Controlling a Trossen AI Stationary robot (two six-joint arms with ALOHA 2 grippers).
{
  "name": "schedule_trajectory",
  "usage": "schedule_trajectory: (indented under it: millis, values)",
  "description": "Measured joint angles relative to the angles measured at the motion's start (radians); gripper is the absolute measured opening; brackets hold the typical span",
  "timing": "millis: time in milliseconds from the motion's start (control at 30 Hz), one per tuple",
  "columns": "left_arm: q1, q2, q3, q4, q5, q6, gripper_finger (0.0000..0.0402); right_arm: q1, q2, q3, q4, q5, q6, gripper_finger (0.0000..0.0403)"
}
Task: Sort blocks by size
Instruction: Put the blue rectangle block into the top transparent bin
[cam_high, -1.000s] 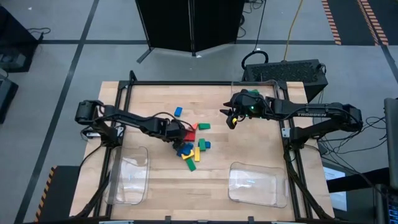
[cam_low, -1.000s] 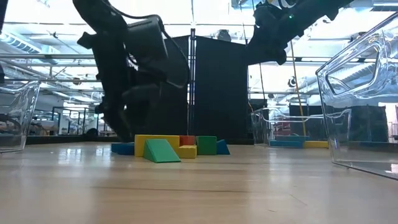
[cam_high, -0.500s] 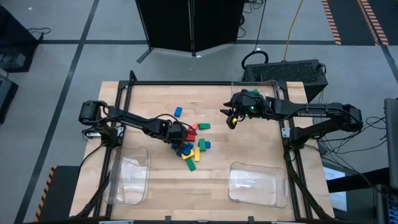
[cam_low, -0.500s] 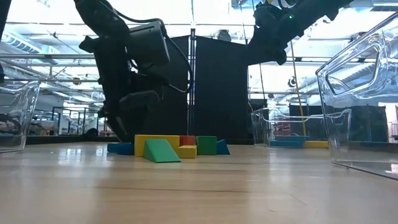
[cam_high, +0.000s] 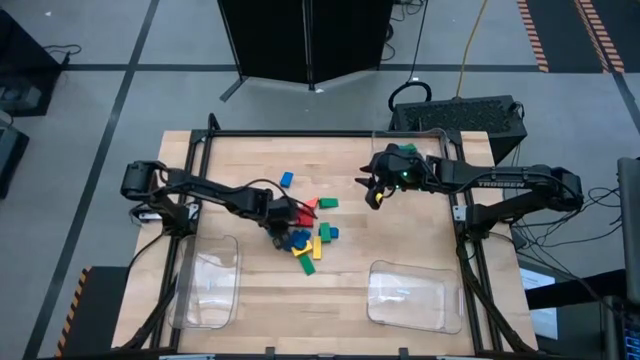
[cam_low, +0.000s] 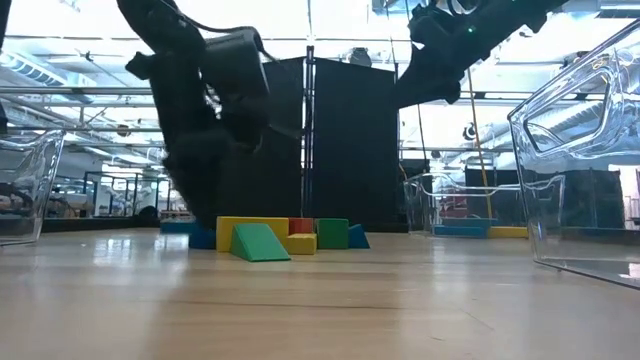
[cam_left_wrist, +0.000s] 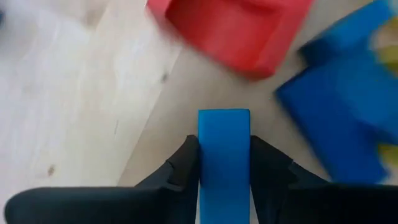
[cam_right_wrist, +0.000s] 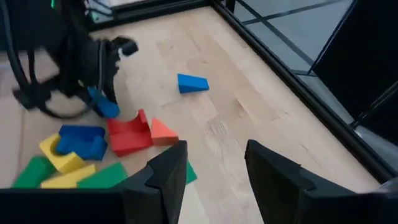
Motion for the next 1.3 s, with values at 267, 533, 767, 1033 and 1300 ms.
schedule_trajectory:
  millis: [267, 533, 767, 1033, 1300]
  values:
    - [0.097, -0.118, 0.004, 0.031, 0.211, 0.217, 0.0096, 0.088, 0.051, 0.000, 0.001, -0.008, -0.178, 0.0157]
    - [0.201, -0.121, 0.047, 0.109, 0.382, 0.289, 0.0096, 0.184, 0.188, 0.000, 0.103, -0.089, -0.398, 0.0157]
    - [0.237, -0.119, 0.092, 0.126, 0.486, 0.354, 0.0096, 0.228, 0.299, -0.001, 0.278, -0.031, -0.575, 0.0157]
    - [0.245, -0.114, 0.099, 0.253, 0.681, 0.375, 0.0096, 0.234, 0.335, 0.000, 0.459, -0.004, -0.759, 0.0157]
    - [0.244, -0.114, 0.099, 0.310, 0.744, 0.368, 0.0096, 0.236, 0.335, 0.000, 0.483, -0.047, -0.810, 0.0157]
